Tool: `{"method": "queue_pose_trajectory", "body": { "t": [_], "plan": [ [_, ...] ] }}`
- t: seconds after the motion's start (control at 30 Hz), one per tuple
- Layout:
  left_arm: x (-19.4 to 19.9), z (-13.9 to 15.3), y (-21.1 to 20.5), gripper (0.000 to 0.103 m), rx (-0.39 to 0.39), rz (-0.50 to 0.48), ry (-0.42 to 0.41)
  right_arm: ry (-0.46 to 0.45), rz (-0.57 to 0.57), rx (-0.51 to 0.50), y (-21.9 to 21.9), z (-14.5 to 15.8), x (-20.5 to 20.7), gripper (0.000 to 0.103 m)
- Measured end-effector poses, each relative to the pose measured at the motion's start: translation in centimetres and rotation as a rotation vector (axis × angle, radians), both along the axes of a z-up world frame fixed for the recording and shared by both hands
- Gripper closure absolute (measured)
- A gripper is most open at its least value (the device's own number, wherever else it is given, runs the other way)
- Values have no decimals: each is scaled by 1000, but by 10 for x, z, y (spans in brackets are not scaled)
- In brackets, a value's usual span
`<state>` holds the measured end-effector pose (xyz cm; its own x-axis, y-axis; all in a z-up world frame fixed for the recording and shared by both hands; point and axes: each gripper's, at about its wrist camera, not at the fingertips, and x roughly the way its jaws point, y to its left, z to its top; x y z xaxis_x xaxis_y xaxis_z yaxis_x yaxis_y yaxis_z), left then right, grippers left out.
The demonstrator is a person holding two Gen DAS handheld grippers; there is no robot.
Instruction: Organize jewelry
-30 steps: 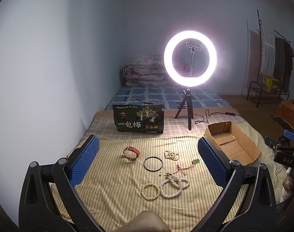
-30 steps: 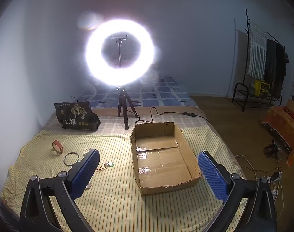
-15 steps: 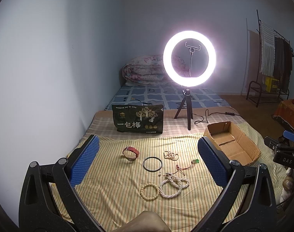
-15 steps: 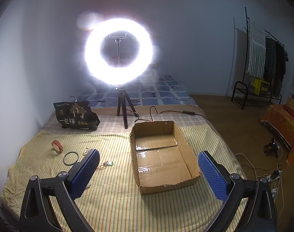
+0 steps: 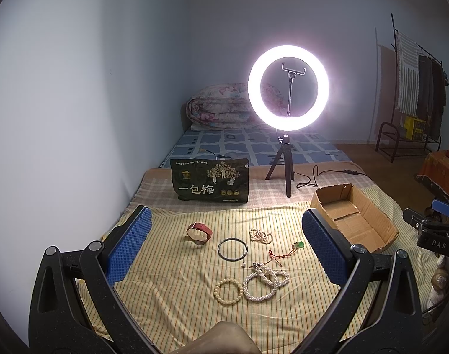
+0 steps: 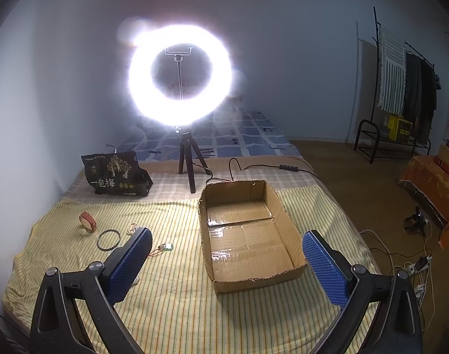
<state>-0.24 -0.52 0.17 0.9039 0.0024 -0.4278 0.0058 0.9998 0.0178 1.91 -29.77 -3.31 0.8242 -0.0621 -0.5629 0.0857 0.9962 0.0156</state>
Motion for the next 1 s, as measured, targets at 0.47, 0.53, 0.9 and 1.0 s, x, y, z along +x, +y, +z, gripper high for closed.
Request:
{"method": "queue_pose_trajectory", "body": {
  "t": [0.47,0.53,0.9,1.0],
  "plan": [
    [1,0,1,0,0,0,1,9,2,6,-2,-2,-2,0],
    [1,0,0,0,1,-1,1,11,3,7,-2,-2,-1,0],
    [0,-1,0,0,1,-1,1,21,2,15,-1,-3,0,0],
    [0,-1,0,0,2,-1,0,25,1,17,0,-4,0,0]
  ]
}}
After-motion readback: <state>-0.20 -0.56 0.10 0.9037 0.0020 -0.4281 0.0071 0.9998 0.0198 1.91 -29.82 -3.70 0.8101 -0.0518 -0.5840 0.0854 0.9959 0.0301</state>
